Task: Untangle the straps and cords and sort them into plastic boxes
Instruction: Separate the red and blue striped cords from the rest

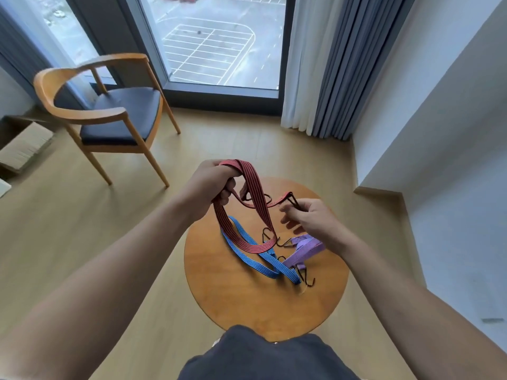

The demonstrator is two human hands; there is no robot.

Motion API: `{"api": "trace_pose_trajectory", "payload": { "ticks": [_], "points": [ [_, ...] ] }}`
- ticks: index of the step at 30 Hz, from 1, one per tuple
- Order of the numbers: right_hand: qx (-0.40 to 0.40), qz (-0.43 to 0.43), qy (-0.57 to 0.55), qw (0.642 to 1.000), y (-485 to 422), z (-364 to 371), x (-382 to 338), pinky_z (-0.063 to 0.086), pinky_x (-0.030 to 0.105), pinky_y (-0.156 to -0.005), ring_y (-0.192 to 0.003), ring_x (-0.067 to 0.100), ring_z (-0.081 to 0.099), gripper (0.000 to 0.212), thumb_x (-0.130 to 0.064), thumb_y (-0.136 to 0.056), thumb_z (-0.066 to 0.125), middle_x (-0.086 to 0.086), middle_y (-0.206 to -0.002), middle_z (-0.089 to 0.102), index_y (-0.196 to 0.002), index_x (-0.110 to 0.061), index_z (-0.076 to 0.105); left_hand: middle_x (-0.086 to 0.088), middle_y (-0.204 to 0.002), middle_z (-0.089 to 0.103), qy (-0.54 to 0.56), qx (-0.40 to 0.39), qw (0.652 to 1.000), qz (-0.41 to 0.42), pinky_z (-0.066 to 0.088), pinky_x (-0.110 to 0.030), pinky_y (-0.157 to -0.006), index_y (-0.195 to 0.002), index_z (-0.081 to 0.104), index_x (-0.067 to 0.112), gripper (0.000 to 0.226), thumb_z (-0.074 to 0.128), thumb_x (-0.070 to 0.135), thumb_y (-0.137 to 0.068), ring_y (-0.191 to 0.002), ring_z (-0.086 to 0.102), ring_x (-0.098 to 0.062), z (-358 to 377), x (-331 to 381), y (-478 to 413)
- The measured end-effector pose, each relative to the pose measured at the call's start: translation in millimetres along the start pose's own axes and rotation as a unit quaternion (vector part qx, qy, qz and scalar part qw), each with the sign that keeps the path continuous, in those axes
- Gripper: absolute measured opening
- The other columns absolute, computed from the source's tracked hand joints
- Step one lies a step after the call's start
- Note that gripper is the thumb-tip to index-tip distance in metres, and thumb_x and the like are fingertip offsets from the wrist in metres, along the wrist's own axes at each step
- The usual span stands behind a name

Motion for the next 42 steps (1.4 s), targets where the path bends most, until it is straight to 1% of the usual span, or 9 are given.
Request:
{"api": "trace_pose_trajectory", "payload": {
  "ticks": [8, 13, 15, 21, 26, 31, 34, 38, 42],
  "points": [
    [-0.086, 0.026, 0.167, 0.982, 8, 8, -14, 0.050, 0.021, -0.067, -0.082, 0.011, 0.063, 0.024, -0.021, -0.097, 0.063, 0.001, -0.104, 0.071, -0.119, -0.014, 0.068, -0.002, -0.057, 0.060, -0.036, -0.017, 0.996, 0.081, 0.037, -0.023, -0.039, -0.076, 0.077, 0.022, 0.029, 0.056, 0.009, -0.093, -0.042, 0.043, -0.011, 7, 44, 16],
    [-0.031, -0.139, -0.061, 0.988, 27, 4, -69, 0.051, 0.020, -0.081, -0.094, 0.000, 0.064, 0.020, -0.027, -0.098, 0.058, -0.016, -0.104, 0.072, -0.114, -0.029, 0.070, -0.003, -0.057, 0.062, -0.085, -0.037, 0.988, 0.120, 0.037, -0.023, -0.040, -0.091, 0.071, 0.001, 0.016, 0.056, 0.004, -0.095, -0.043, 0.044, -0.014, 23, 74, 31],
    [-0.033, -0.160, -0.113, 0.980, 36, 4, -87, 0.050, 0.036, -0.091, -0.103, 0.006, 0.063, 0.032, -0.040, -0.095, 0.053, -0.014, -0.111, 0.071, -0.122, -0.029, 0.067, -0.002, -0.056, 0.061, -0.108, -0.025, 0.985, 0.132, 0.038, -0.024, -0.043, -0.085, 0.071, 0.004, 0.017, 0.058, 0.007, -0.095, -0.045, 0.045, -0.015, 25, 84, 34],
    [0.105, -0.167, -0.267, 0.943, 48, 2, -113, 0.049, 0.036, -0.092, -0.105, 0.011, 0.069, 0.046, -0.028, -0.084, 0.052, 0.003, -0.118, 0.072, -0.127, -0.018, 0.062, 0.001, -0.067, 0.071, -0.301, 0.057, 0.931, 0.198, 0.049, -0.031, -0.059, -0.074, 0.073, 0.020, 0.024, 0.059, 0.027, -0.093, -0.065, 0.064, -0.018, 13, 86, 41],
    [0.223, -0.133, 0.001, 0.966, 51, 5, -122, 0.054, 0.034, -0.094, -0.112, 0.015, 0.060, 0.056, 0.002, -0.084, 0.056, -0.004, -0.120, 0.064, -0.135, -0.023, 0.057, -0.003, -0.062, 0.070, -0.278, 0.045, 0.935, 0.214, 0.056, -0.032, -0.053, -0.073, 0.071, 0.011, 0.020, 0.059, 0.016, -0.087, -0.055, 0.069, -0.009, 0, 83, 48],
    [0.084, -0.209, -0.041, 0.973, 64, 29, -128, 0.054, 0.032, -0.096, -0.118, 0.012, 0.062, 0.059, -0.010, -0.077, 0.067, -0.002, -0.125, 0.066, -0.134, -0.024, 0.059, 0.006, -0.049, 0.054, -0.275, 0.007, 0.939, 0.205, 0.057, -0.033, -0.042, -0.065, 0.063, 0.011, 0.020, 0.064, 0.015, -0.084, -0.040, 0.062, -0.012, -13, 73, 50],
    [-0.031, -0.190, -0.043, 0.980, 61, 66, -130, 0.060, 0.040, -0.084, -0.098, 0.018, 0.070, 0.062, -0.024, -0.077, 0.079, 0.004, -0.115, 0.069, -0.134, -0.029, 0.055, 0.010, -0.047, 0.054, -0.263, 0.004, 0.938, 0.224, 0.049, -0.025, -0.040, -0.064, 0.063, 0.016, 0.017, 0.066, 0.015, -0.081, -0.040, 0.054, -0.011, -16, 65, 52],
    [0.053, -0.150, -0.086, 0.984, 54, 83, -116, 0.061, 0.047, -0.067, -0.061, 0.021, 0.066, 0.024, -0.007, -0.089, 0.070, 0.009, -0.073, 0.063, -0.111, -0.015, 0.068, -0.002, -0.070, 0.067, -0.216, -0.037, 0.957, 0.188, 0.042, -0.026, -0.042, -0.096, 0.066, 0.023, 0.023, 0.080, 0.014, -0.079, -0.047, 0.050, -0.014, -35, 40, 49],
    [0.052, -0.088, -0.150, 0.983, 53, 83, -99, 0.043, 0.028, -0.041, -0.042, 0.013, 0.040, 0.007, -0.003, -0.089, 0.068, 0.001, -0.056, 0.043, -0.087, -0.010, 0.070, 0.007, -0.062, 0.064, -0.212, -0.134, 0.960, 0.126, 0.040, -0.020, -0.044, -0.097, 0.072, 0.022, 0.022, 0.085, 0.016, -0.080, -0.048, 0.050, -0.009, -48, -6, 46]
  ]
}}
Point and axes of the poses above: each hand's wrist, its own y-axis away from the middle knuckle, its own z-axis out of the palm, x = y × z, the point moved 3 cm from there along -y, towards the middle knuckle
